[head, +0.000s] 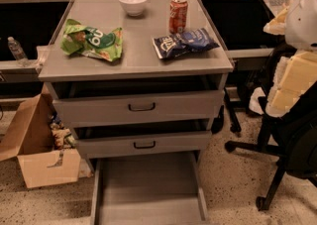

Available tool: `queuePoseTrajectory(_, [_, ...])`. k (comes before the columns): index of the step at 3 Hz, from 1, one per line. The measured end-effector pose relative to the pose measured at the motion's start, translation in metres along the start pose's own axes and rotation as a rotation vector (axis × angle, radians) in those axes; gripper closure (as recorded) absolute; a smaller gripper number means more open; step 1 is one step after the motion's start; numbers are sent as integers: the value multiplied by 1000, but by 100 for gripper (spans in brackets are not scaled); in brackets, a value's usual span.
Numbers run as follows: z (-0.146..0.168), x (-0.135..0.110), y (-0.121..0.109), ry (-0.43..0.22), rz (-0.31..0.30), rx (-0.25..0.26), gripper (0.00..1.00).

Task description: Place green rice chip bag into bottom drawer

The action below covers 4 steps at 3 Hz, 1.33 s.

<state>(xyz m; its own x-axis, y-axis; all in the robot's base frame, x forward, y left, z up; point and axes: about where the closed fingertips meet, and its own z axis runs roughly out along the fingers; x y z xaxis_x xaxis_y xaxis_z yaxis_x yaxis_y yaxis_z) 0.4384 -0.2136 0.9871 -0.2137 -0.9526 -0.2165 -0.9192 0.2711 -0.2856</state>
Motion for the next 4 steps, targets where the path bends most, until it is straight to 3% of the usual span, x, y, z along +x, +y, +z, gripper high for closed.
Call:
queuePoseTrajectory(2, [3,-10,-4,-21,3,6,0])
queuePoseTrajectory(3, [21,-47,-22,-95,31,6,0])
queuePoseTrajectory(4, [51,-94,-51,-193,107,-15,0])
